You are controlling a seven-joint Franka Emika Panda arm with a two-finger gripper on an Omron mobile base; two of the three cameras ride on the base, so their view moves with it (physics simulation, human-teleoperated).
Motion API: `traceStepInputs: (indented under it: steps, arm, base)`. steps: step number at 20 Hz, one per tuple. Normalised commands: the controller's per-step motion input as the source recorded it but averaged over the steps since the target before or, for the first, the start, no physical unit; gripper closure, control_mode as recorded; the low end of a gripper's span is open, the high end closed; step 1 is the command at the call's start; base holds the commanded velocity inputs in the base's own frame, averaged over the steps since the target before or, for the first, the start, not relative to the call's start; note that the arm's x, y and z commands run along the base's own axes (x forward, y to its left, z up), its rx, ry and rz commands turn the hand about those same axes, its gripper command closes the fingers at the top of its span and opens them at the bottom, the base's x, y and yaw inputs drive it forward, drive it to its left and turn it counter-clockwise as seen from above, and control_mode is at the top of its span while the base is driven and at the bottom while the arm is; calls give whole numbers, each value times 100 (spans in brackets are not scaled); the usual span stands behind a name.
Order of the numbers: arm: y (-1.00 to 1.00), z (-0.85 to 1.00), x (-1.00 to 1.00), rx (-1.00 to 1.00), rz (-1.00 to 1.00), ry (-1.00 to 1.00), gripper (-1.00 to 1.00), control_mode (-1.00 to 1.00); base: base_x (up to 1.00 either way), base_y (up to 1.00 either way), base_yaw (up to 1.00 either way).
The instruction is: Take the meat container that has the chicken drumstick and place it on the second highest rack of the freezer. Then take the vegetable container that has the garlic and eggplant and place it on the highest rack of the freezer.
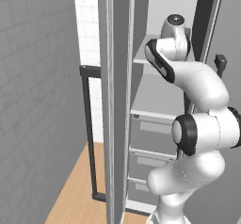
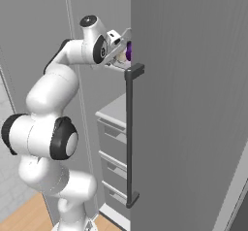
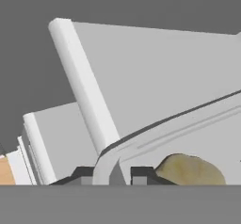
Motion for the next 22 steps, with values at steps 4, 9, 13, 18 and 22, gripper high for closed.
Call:
traceStepInputs:
  steps: [4, 9, 13, 18, 22]
  arm:
    - [-24, 0, 51, 1, 0, 3, 100, -100]
    - [-23, -5, 39, 0, 0, 0, 100, -100]
    - [-21, -11, 50, 0, 0, 0, 100, -100]
    - [-2, 0, 19, 0, 0, 0, 100, -100]
    - [0, -8, 10, 0, 0, 0, -100, -100]
  base:
    - [0, 0, 0]
    - [0, 0, 0]
    - [0, 0, 0]
    - [0, 0, 0]
    - [0, 0, 0]
